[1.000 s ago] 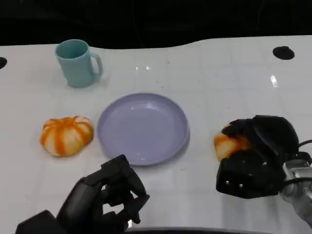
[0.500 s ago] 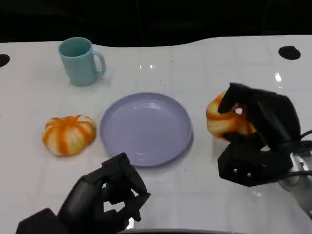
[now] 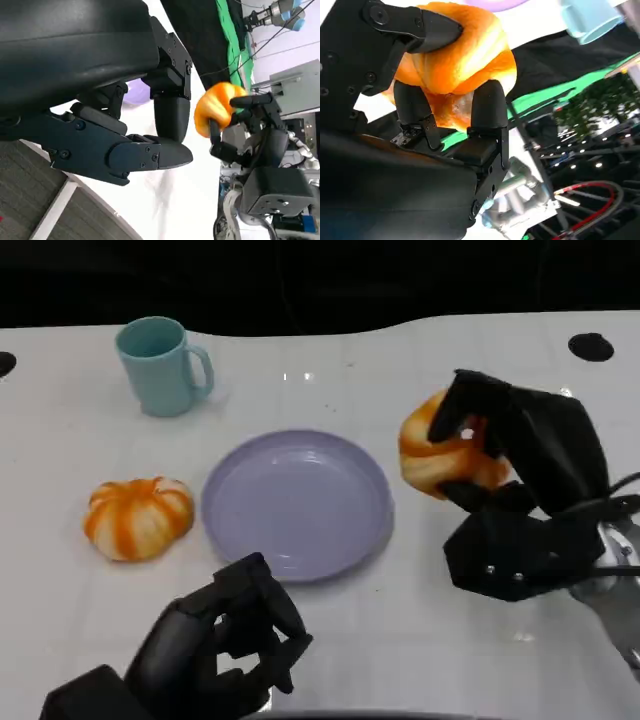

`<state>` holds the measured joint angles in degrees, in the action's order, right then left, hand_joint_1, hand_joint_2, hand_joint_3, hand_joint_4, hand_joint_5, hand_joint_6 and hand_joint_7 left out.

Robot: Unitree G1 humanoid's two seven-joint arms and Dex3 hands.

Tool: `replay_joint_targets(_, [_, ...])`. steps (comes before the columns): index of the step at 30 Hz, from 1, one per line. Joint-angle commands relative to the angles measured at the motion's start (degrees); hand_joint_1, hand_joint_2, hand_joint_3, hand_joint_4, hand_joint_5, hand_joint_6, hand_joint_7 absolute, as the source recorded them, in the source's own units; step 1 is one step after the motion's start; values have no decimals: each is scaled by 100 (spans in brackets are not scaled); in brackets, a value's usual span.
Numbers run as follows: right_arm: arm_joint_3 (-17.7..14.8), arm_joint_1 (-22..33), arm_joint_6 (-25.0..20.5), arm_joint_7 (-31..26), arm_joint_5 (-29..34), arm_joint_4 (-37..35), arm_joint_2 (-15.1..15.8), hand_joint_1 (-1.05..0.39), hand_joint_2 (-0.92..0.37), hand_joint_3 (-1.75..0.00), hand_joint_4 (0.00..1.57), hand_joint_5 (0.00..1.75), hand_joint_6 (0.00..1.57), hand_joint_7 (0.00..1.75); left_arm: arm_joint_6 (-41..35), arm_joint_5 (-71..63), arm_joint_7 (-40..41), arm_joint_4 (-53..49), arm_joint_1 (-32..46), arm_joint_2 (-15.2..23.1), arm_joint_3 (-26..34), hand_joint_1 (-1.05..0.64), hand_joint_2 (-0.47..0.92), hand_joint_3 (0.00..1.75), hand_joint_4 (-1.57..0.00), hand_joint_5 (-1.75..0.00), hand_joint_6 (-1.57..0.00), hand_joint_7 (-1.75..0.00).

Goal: Grasp the bread from the table and place it into the plate.

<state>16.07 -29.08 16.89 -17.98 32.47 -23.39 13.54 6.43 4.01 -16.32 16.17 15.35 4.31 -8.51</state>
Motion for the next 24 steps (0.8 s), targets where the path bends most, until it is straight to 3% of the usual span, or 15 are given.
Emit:
replay_joint_targets(1, [116,-391,48,357,-80,-69,-218,-13,-19,-159,101,175,78,175,70,-10,55,-44,5,20,-7,-52,92,45,-67,-175,-46,-174])
replay_joint_targets(11, [501,-949,28,667,53,-974,-784,-15,-21,-150,97,175,78,175,8,43,39,11,48,22,-22,-52,92,44,-67,-175,-46,-174])
replay_joint_targets(18, [486,-1283,226,493,-96,-1894,-1195,-12,-20,-152,93,175,79,171,110,-18,65,-10,70,42,-32,-53,92,45,-67,-175,-45,-174])
replay_joint_targets(22, [340,-1351,175,853,-444,-2102,-1318,-12,-28,-137,85,175,83,123,81,-2,56,12,84,37,-33,-53,92,45,-67,-175,-46,-174])
replay_joint_targets(24, [322,-1351,139,1148,-585,-2105,-1317,-16,-39,-111,75,155,78,79,56,29,40,25,86,37,-31,-53,92,45,-67,-175,-46,-174])
